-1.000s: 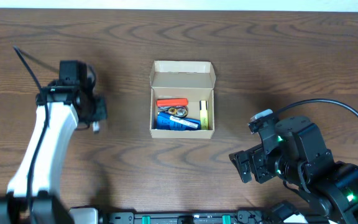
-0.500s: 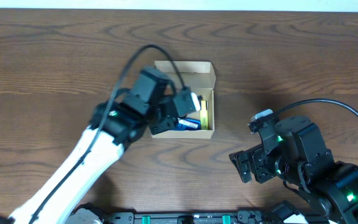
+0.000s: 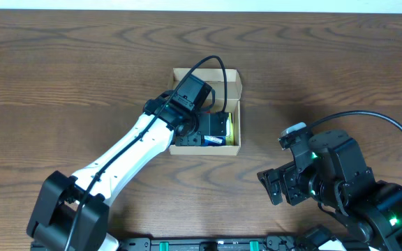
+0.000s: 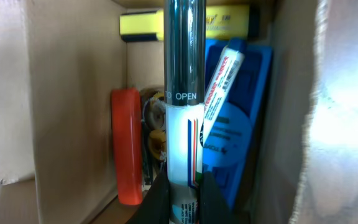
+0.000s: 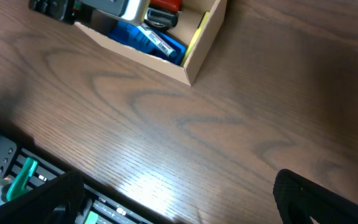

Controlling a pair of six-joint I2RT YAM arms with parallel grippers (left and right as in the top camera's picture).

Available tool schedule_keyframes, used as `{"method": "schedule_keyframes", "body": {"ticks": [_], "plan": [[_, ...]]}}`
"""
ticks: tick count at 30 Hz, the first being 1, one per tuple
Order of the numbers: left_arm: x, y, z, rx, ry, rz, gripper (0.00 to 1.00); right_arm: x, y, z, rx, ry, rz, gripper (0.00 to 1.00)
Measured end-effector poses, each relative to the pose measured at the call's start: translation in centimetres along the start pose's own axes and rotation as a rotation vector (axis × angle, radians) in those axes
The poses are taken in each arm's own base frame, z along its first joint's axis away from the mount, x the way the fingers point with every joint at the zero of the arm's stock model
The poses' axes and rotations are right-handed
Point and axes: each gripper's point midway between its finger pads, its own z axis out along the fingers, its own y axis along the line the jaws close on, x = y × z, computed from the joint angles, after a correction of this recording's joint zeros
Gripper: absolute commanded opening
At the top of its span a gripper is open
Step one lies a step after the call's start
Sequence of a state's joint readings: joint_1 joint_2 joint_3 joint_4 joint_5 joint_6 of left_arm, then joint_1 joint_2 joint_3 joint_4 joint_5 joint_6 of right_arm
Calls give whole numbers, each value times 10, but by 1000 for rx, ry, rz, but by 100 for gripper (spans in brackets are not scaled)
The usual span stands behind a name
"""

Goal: Pack container
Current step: 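Lower the black-capped marker into the box and release it, then push the box flaps closed with both grippers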

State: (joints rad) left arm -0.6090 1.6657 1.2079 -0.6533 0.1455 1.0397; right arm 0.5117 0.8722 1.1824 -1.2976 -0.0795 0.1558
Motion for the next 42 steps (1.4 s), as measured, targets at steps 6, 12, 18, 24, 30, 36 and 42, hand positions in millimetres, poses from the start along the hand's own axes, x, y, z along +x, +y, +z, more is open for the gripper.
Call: {"method": "schedule_keyframes", "body": {"ticks": [6, 12, 18, 24, 30, 36, 42], "plan": [[8, 5, 1, -31, 49, -12, 28, 0, 0, 0, 0, 0, 0, 99], [14, 10, -1, -66, 79, -167, 47, 0, 0, 0, 0, 0, 0, 99], [7, 16, -34, -132, 12, -437, 25, 0, 0, 0, 0, 0, 0, 99], [1, 29, -109, -248, -157, -728, 6, 0, 0, 0, 0, 0, 0, 99], [47, 55, -152, -309, -252, -1093, 6, -3, 1, 0, -2, -12, 19, 99], [100, 79, -132, -221, -273, -1379, 6, -23, 8, -1, -42, -91, 79, 51], [124, 101, -83, -101, -293, -1552, 6, -58, -7, 16, 49, -164, 144, 1]]}}
